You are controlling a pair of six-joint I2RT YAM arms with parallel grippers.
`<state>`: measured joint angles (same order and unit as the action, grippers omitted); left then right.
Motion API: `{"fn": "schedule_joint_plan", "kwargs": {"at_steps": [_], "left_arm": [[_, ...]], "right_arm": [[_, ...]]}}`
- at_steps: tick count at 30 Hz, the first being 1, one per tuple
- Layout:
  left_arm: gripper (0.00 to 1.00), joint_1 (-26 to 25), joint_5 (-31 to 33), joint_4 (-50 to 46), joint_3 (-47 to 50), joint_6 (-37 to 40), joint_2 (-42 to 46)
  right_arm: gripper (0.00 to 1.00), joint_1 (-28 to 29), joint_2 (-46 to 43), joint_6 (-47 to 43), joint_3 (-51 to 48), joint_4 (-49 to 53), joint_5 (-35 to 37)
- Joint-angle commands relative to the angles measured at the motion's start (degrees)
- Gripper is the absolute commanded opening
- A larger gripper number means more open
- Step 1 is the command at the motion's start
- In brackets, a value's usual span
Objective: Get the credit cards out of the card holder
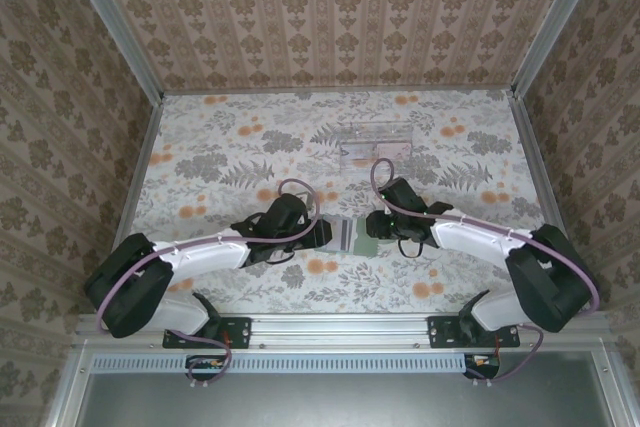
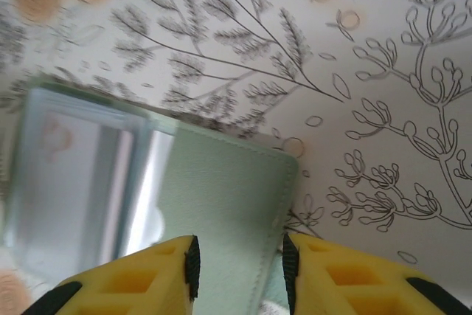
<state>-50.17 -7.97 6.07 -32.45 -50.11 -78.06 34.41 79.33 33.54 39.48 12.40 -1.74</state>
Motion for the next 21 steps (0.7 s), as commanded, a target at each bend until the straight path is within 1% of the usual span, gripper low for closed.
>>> {"fn": "schedule_joint_plan", "kwargs": {"at_steps": [1,6,8,11,14,21], "left_arm": [[0.46,-0.2,-0.7,0.3,-1.7,0.9,-0.7],[0.44,-0.2,-1.1,0.7,-2.1,1.3,-1.5],[0.44,-0.2,-1.5,0.9,-2.4,1.5,-2.1],[0.41,-0.2,-2.0,1.0,-3.0,1.8,-2.9],[0.41,-0.2,-2.4,0.8,-3.5,2.1,-3.7],[0.4,-0.2,-3.0,1.0,-4.3,2.6,-5.7]], "right_arm": [[0.39,0.9,-1.8,3.3,1.8,5.1,1.6],[0.39,2.2,-0.1,6.3,-0.3,2.6,-0.4],[0.39,2.6,2.8,6.7,-0.5,1.8,-0.2],[0.37,2.7,5.4,6.7,-0.6,0.2,-0.7],[0.36,2.7,7.5,6.7,-0.3,-0.3,-0.9],[0.36,2.7,9.0,6.5,-0.1,0.2,-0.2]]}}
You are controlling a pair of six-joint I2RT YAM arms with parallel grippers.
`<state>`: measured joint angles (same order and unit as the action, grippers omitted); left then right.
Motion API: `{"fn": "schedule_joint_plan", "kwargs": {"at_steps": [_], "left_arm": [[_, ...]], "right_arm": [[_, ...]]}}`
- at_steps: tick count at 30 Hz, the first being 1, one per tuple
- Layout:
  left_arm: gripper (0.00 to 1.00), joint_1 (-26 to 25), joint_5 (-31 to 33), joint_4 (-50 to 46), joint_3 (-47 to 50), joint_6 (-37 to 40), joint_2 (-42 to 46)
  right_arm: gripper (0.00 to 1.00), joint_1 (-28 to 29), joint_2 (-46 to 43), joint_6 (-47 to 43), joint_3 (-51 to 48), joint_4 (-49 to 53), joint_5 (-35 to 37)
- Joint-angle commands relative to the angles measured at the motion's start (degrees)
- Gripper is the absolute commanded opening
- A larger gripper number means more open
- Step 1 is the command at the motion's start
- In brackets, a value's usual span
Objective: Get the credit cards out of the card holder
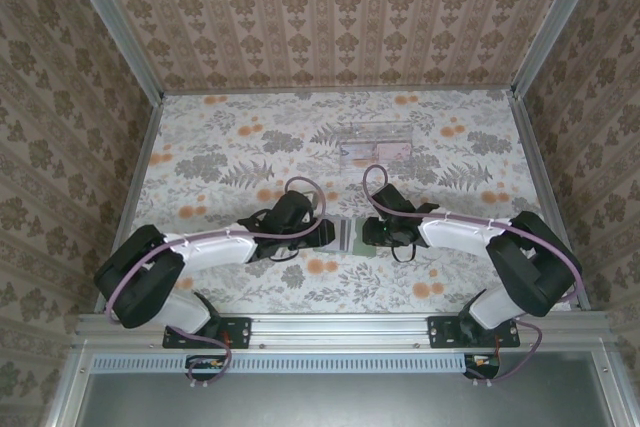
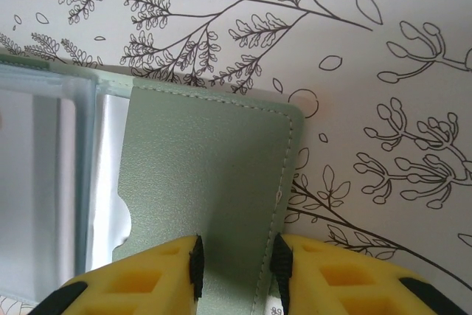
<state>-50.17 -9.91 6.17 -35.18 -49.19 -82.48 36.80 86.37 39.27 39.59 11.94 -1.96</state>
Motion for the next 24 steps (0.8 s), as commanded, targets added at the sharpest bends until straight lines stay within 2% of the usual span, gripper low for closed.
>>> {"fn": "schedule_joint_plan", "kwargs": {"at_steps": [1,14,24], "left_arm": [[0.4,-0.3,-1.2,0.9,-1.8,1.7,-1.8],[0.36,-0.1,1.3,-2.6,-2.6,1.4,-4.4],[0.33,-0.4,-2.2,0.5,-3.1,1.4,-7.5]], "right_arm": [[0.36,0.3,1.9,0.8,-0.2,0.8,0.1],[0.36,0.3,1.5,0.8,-0.4,0.6,-0.2],[0.36,0.4,1.8,0.9,-0.4,0.5,-0.2]]}}
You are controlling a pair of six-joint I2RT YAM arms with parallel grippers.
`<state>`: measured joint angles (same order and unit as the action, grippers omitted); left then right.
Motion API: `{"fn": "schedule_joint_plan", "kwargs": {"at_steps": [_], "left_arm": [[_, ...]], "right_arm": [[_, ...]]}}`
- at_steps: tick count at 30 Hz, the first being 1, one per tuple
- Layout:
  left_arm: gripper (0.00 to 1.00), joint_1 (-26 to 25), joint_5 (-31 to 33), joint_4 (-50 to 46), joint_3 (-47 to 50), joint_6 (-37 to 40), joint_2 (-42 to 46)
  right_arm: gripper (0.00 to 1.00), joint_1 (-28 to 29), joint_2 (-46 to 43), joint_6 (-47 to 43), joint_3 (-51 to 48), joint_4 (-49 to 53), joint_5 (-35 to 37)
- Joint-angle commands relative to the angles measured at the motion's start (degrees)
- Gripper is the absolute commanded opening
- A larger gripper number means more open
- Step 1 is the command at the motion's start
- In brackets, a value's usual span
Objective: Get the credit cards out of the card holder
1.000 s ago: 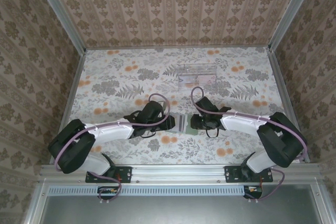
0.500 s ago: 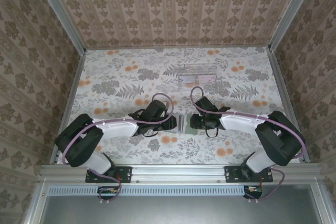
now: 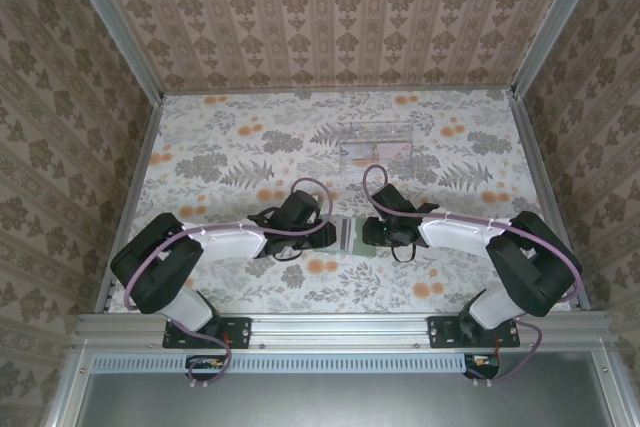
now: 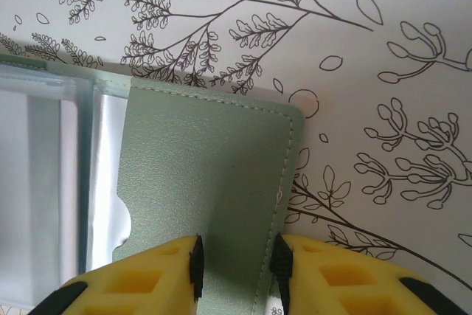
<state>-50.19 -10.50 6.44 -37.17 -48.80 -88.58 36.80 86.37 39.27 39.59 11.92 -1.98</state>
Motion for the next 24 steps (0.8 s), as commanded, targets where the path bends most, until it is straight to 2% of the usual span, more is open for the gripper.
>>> {"fn": "schedule_joint_plan", "kwargs": {"at_steps": [1,4,10,18,24], "left_arm": [[0.33,-0.5,-1.8,0.5,-1.1,1.0,-1.6],[0.34,-0.6,-2.6,1.2,-1.1,1.1,-1.3],[0.41,-2.0,-4.8,3.9,-1.5,2.1,0.8],[0.43,-4.6,-5.0,3.8,-4.2,5.0,3.5],[0.43,-6.5,-7.3,3.9,-7.4,6.2,0.4]], "right_arm": [[0.36,0.4,1.8,0.9,-0.4,0.6,-0.2],[0.36,0.4,1.9,1.0,-0.5,0.5,-0.2],[0.36,0.4,2.1,1.0,-0.6,0.5,-0.1],[0.36,0.3,1.6,1.7,-1.1,0.2,0.5],[0.37,-1.3,-4.0,3.6,-3.6,-0.6,2.3]]}}
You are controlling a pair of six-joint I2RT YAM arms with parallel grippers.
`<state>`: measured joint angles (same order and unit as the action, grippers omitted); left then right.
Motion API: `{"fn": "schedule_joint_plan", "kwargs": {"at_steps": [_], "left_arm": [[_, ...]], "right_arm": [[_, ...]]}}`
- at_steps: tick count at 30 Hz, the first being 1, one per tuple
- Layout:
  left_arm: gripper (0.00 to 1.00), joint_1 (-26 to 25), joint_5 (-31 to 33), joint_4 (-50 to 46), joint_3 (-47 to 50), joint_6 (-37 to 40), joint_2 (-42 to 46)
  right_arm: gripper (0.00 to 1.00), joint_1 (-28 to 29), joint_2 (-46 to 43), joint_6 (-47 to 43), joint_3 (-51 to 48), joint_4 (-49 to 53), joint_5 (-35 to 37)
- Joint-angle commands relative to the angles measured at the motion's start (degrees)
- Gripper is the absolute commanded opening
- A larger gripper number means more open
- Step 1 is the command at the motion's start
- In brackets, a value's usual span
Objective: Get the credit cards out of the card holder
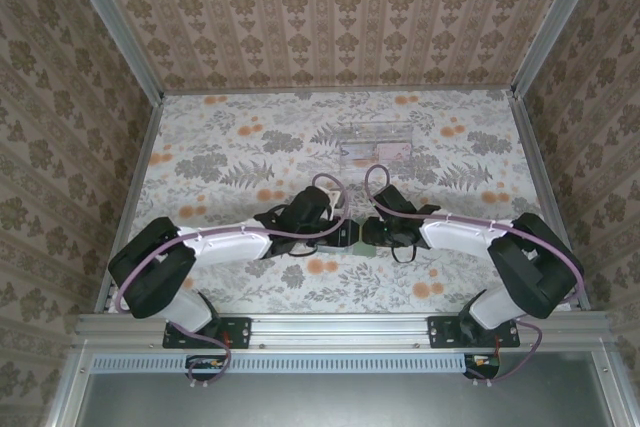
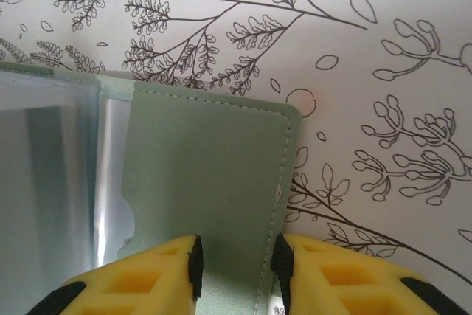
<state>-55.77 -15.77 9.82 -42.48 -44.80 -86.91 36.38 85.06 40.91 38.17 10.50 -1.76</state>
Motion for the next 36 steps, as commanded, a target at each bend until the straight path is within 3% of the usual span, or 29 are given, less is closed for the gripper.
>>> {"fn": "schedule_joint_plan", "kwargs": {"at_steps": [1,9,17,36], "left_arm": [[0.43,-1.1,-2.2,0.4,-2.5,2.2,-1.8],[0.43,-0.7,0.0,-0.7,-1.8,1.8,-1.4],[0.38,3.7,2.6,-2.3,0.9,-0.5,-0.9],[0.33,4.6,0.5,-3.7,-1.2,-2.4,-8.1]], "right_arm": [[0.37,-1.3,-4.3,2.1,-2.6,1.0,2.6],[0.37,-2.6,-10.3,0.8,-3.2,2.6,2.5],[0.18,-1.2,-3.2,-1.3,0.1,0.2,-3.7],[0.12,0.4,4.0,-0.8,0.8,-1.3,-5.4]]}}
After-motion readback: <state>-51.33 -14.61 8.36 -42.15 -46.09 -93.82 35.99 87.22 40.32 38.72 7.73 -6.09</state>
